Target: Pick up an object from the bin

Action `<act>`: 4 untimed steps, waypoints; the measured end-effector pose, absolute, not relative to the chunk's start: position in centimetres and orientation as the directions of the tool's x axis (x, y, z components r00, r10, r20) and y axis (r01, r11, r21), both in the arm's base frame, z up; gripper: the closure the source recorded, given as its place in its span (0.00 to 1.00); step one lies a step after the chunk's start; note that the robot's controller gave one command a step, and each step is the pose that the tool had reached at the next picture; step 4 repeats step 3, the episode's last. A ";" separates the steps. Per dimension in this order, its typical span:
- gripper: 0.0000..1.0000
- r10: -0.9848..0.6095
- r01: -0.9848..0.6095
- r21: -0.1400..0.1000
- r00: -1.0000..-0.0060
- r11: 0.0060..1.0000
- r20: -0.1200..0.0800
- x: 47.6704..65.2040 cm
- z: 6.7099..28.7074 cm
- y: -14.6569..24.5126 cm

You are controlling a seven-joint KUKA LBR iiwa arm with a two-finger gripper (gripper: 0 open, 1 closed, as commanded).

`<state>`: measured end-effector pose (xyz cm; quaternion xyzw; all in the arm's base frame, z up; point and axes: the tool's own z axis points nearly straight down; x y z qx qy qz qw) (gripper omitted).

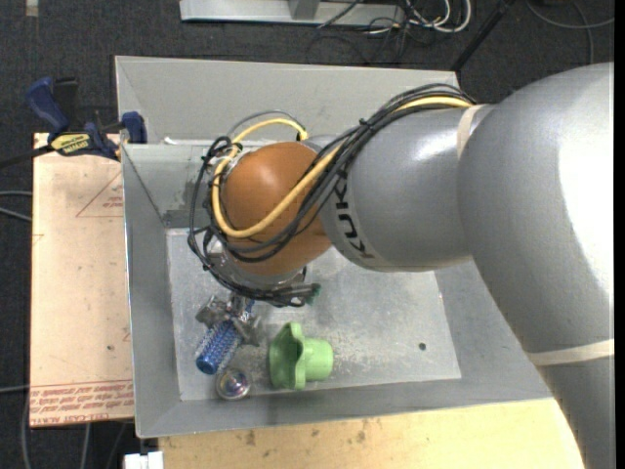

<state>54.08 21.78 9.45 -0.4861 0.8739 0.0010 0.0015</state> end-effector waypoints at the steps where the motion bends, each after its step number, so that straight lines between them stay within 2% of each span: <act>1: 1.00 -0.848 -0.848 -0.004 -0.530 0.530 -0.008 54.2 16.9 21.9; 3: 1.00 -0.844 -0.844 0.000 -0.537 0.537 -0.003 54.3 18.9 22.0; 4: 1.00 -0.844 -0.844 0.000 -0.537 0.537 -0.003 54.3 18.9 22.0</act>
Offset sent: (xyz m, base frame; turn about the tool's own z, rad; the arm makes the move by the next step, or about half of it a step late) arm 0.0000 -0.0001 0.0707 0.0000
